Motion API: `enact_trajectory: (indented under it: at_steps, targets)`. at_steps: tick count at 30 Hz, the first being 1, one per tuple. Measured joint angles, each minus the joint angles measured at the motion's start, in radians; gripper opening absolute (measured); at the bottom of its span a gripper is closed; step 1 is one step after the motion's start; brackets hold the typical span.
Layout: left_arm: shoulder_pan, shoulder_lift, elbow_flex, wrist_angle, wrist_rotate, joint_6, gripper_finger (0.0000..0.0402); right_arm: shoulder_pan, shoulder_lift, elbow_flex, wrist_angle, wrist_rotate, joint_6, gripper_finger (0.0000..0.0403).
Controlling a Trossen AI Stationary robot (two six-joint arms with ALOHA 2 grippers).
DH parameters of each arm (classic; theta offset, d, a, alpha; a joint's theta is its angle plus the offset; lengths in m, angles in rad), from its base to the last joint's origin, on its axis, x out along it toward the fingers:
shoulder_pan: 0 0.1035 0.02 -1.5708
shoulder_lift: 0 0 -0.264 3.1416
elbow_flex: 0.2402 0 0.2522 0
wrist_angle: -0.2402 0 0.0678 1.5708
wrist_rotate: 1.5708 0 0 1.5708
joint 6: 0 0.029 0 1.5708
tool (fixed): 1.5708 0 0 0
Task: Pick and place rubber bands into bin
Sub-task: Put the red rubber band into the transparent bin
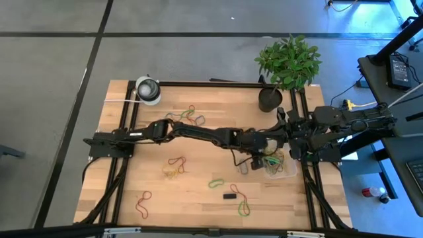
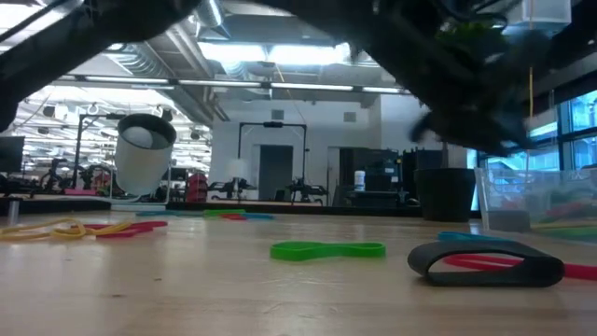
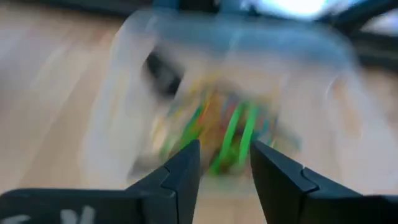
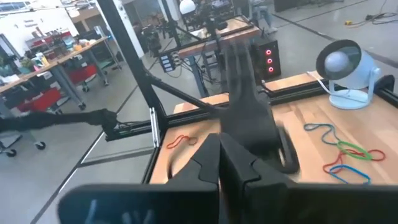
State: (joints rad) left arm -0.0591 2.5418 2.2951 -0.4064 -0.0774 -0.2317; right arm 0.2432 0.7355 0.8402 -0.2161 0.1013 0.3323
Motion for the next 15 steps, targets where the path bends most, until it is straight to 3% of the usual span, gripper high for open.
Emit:
enact_trajectory:
  at_steps: [3,7,9,12,15]
  targets:
    - [-0.012,-0.063,-0.007,-0.245,-0.096,-0.017,0.0122,0.000,-0.021,0.000,-0.007,0.001,-0.007,0.0000]
    - [-0.036,-0.160,-0.117,-0.310,-0.093,0.074,0.0057,0.000,-0.046,0.000,-0.034,0.002,-0.024,0.0000]
    - [-0.042,-0.237,-0.234,-0.308,-0.077,0.085,0.0019,0.000,-0.054,0.000,-0.074,0.004,-0.023,0.0000]
    - [-0.033,-0.366,-0.484,-0.196,-0.053,0.031,0.0005,0.000,-0.054,0.000,-0.139,0.029,-0.019,0.0000]
    - [-0.030,-0.537,-0.784,0.053,-0.041,-0.044,0.0002,0.000,-0.050,0.000,-0.205,0.037,0.004,0.0000]
